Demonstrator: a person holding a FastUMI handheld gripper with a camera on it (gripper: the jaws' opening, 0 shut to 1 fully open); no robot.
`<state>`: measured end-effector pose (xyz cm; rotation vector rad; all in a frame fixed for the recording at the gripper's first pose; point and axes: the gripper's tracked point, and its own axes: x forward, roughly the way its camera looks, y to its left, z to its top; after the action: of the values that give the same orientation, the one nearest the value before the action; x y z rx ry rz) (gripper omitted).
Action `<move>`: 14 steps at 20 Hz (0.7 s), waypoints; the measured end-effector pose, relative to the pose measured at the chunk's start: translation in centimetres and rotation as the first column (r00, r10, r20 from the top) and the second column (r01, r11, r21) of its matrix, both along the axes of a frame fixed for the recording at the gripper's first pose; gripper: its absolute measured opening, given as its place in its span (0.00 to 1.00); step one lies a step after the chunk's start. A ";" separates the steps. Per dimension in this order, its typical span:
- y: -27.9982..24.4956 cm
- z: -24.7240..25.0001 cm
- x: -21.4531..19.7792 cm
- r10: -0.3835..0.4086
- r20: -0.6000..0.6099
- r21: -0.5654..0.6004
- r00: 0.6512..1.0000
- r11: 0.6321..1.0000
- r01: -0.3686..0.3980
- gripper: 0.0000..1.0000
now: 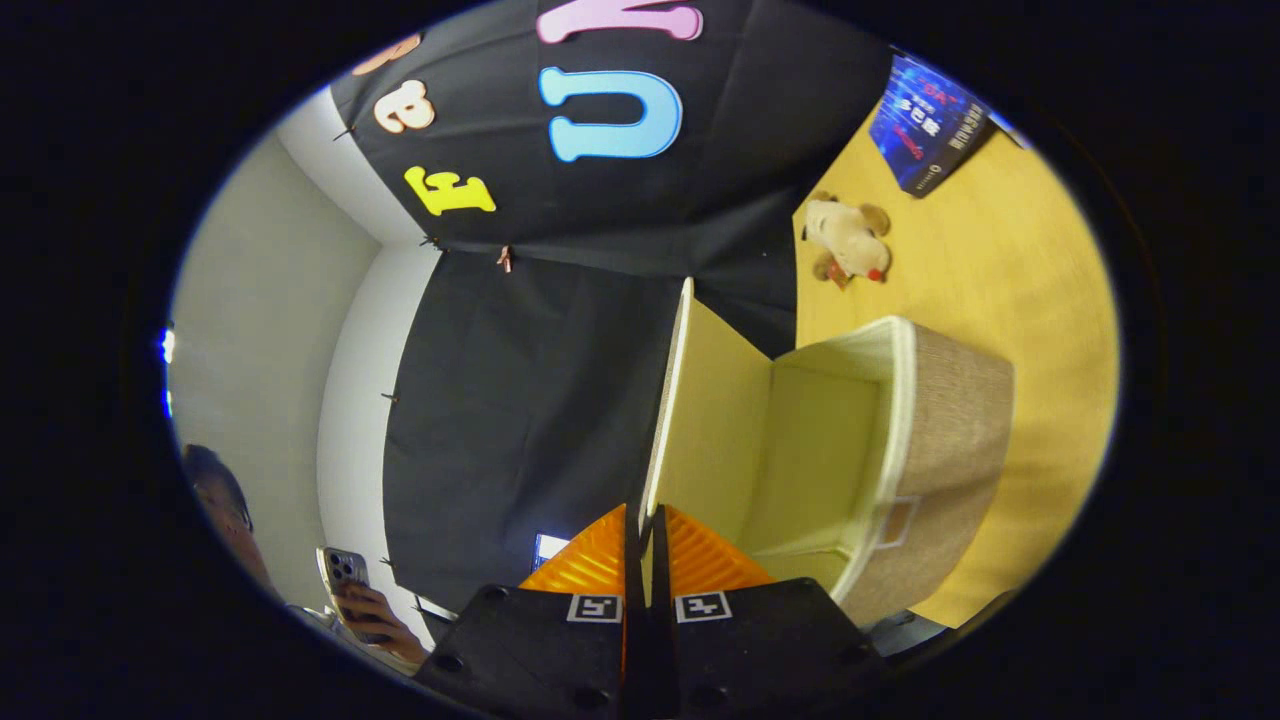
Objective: Open the storage box then place both shoes into the box .Put the left shoe in first, then the right shoe, with the right side of both shoes facing outward in a uniform manner.
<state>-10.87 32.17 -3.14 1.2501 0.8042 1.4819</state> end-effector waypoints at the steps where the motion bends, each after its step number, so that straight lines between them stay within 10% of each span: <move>1: 1.1 1.3 -0.3 -0.006 0.017 0.003 1.000 1.000 0.006 0.05; 14: 14.7 8.5 -3.9 0.023 0.137 -0.068 0.990 0.998 -0.014 0.05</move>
<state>-14.81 46.85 5.34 1.0811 0.7685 1.5263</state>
